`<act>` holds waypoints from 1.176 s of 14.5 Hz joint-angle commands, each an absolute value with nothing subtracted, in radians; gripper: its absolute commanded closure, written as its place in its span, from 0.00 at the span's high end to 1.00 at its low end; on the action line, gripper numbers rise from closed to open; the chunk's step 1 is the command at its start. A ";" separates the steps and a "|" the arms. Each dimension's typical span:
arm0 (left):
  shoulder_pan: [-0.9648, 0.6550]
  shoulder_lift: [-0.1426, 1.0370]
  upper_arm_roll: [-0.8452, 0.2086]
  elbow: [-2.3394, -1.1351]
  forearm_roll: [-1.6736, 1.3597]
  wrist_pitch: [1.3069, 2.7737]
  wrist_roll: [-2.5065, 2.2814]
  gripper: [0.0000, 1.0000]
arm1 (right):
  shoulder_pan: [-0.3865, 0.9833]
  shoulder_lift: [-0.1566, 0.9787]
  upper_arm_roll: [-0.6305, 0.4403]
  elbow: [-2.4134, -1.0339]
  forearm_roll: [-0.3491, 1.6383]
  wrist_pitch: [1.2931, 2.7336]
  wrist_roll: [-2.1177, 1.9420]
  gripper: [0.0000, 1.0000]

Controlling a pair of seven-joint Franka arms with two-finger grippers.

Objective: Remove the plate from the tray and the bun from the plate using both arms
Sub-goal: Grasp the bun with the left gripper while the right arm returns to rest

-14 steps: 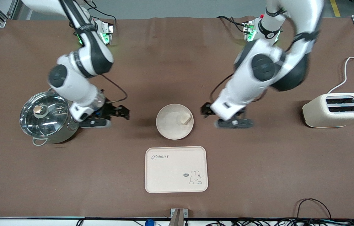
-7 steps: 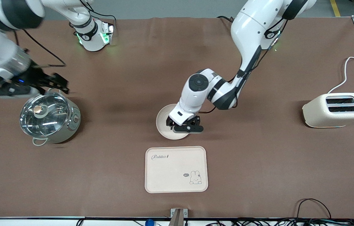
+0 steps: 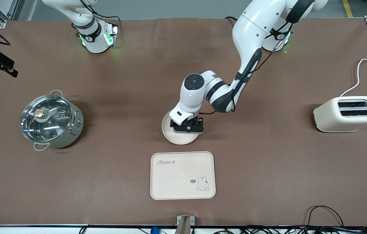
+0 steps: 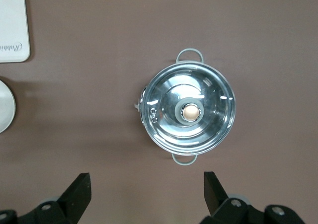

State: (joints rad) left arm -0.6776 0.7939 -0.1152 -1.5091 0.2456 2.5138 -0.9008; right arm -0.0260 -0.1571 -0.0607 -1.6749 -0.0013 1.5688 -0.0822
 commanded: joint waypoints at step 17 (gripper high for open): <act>-0.703 0.737 -0.106 -1.603 0.333 2.476 -0.993 0.06 | -0.009 -0.120 -0.051 -1.614 -0.011 1.566 -0.098 1.00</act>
